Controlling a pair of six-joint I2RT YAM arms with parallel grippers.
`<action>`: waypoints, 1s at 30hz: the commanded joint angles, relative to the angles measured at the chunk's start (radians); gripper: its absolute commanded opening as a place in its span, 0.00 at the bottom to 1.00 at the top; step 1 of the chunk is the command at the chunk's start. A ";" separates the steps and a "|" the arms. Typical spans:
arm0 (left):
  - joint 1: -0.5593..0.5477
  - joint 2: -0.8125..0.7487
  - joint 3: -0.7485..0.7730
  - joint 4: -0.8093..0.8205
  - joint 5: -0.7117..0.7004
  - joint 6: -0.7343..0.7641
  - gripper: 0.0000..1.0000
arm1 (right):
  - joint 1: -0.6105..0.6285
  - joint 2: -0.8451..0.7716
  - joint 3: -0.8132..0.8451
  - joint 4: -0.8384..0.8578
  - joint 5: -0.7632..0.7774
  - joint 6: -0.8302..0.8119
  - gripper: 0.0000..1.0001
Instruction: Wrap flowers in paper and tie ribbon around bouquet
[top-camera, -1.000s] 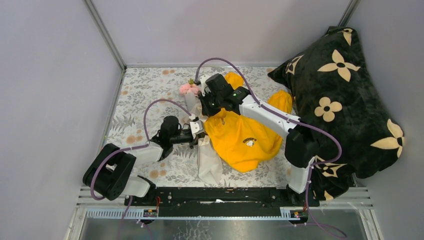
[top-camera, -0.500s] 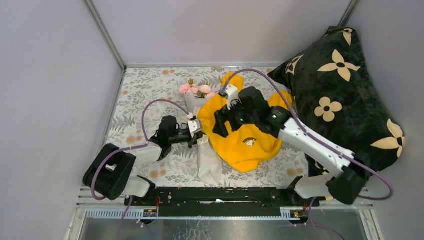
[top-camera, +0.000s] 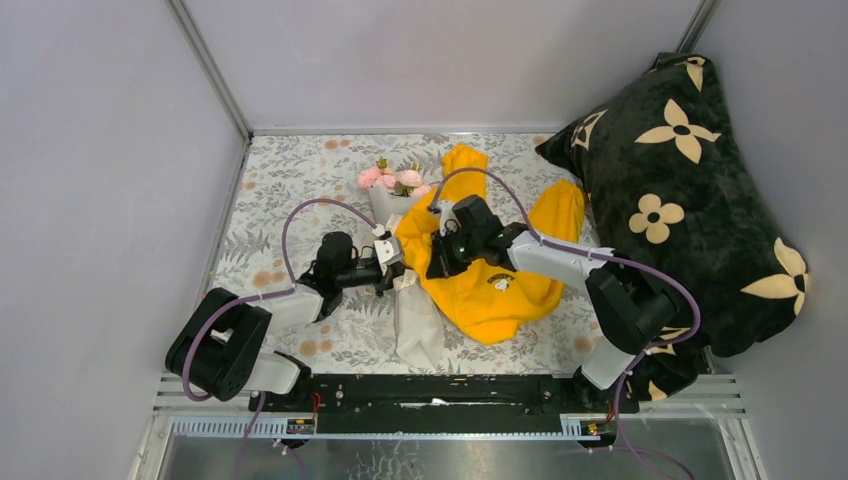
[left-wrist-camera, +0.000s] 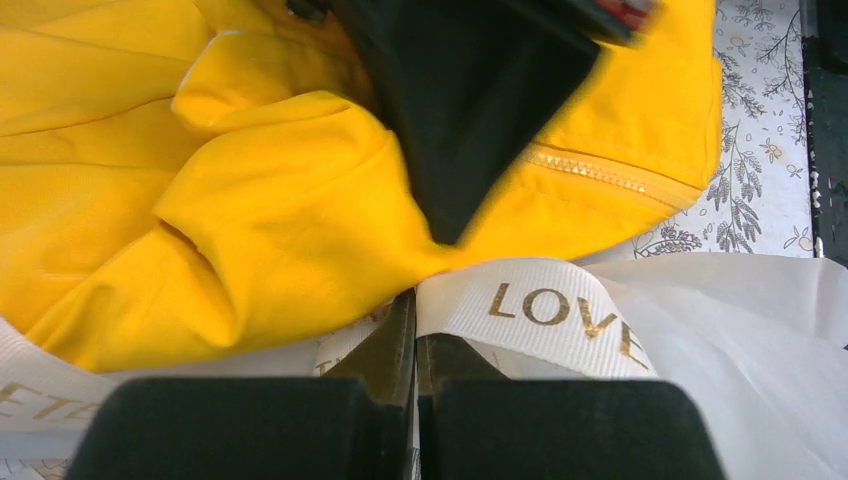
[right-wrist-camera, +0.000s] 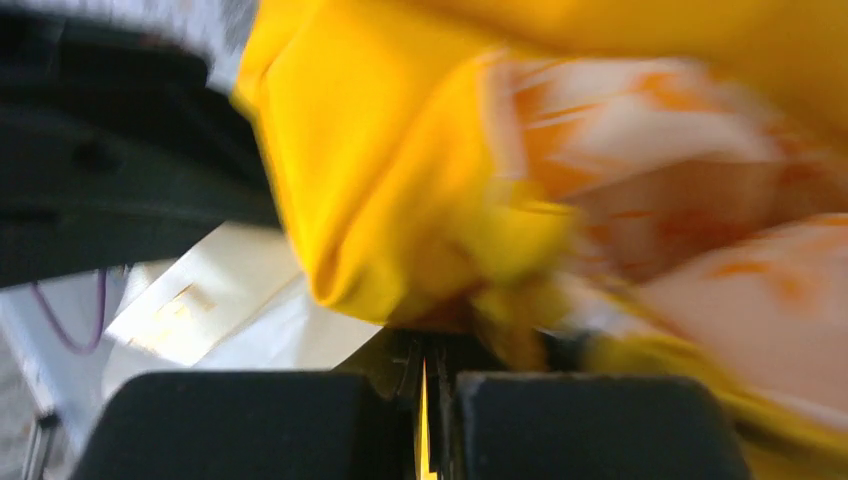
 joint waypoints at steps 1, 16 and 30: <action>0.009 -0.025 -0.007 0.033 0.003 -0.010 0.00 | -0.117 -0.010 -0.048 0.218 0.174 0.124 0.00; 0.011 -0.006 0.011 0.030 0.006 0.003 0.00 | -0.515 -0.271 -0.173 -0.011 0.661 0.039 0.00; 0.010 0.001 0.014 0.023 0.011 0.011 0.00 | -0.238 -0.178 0.139 -0.202 0.107 -0.320 0.35</action>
